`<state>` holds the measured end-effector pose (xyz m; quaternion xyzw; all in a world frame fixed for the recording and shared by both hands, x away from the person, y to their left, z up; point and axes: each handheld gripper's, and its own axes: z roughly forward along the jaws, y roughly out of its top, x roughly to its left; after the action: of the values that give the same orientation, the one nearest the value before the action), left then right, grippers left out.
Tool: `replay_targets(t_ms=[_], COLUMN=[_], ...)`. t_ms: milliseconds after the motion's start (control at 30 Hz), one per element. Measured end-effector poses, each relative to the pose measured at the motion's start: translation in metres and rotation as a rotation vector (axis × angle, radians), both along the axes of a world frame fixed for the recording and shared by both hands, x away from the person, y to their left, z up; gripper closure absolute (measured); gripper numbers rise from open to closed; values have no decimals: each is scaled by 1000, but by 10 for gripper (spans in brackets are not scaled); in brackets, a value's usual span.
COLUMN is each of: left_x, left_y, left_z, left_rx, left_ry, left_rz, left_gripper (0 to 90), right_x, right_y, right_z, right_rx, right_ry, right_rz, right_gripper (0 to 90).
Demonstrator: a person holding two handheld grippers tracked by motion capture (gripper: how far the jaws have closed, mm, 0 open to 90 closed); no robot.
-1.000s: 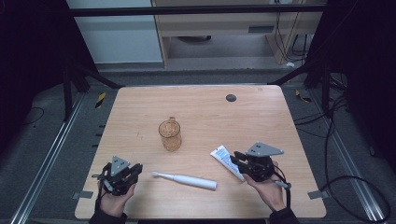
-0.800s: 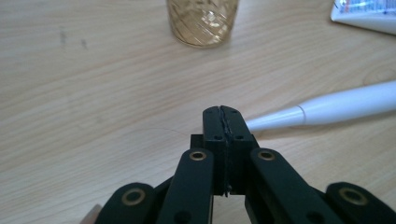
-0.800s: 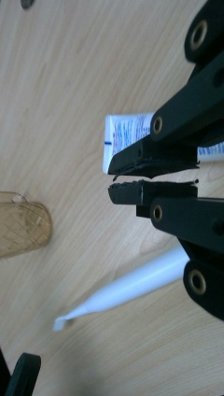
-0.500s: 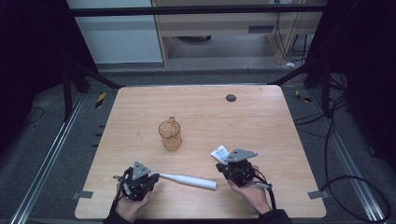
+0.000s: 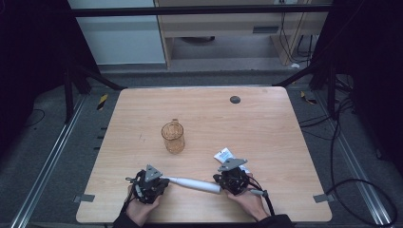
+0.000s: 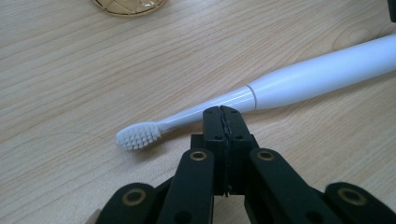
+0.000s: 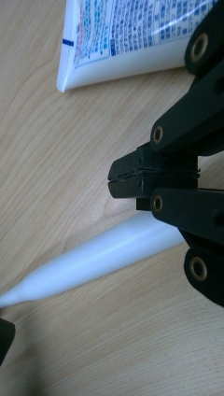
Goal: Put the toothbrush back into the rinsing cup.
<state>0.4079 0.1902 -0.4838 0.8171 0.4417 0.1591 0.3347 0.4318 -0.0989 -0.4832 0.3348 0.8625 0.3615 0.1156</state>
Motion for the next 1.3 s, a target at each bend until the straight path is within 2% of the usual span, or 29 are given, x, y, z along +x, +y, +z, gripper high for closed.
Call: replay_targets(t_ms=[200,600,833,933,1300], left_x=[7,15,15,17,19], left_y=[-4,-12,-17,-21,-32], left_z=[-3,-5,-5,-5,-5], left_rx=[3,-23,-32,-46,-55], left_ry=[14,12,7,9,-4], left_rz=[-3,-3,-14,-14,-29], left_gripper=[896,896,896,896,897], right_x=[-2,-10,-14,-17,-25], right_y=[3,6,5,7,17], right_z=[-3,-3,-3,-3,-5], right_rx=[0,19,29,32,34], right_ry=[18,44,54,63,70], right_rz=[15,50,61,69,110], right_gripper=[897,891,891,890,883])
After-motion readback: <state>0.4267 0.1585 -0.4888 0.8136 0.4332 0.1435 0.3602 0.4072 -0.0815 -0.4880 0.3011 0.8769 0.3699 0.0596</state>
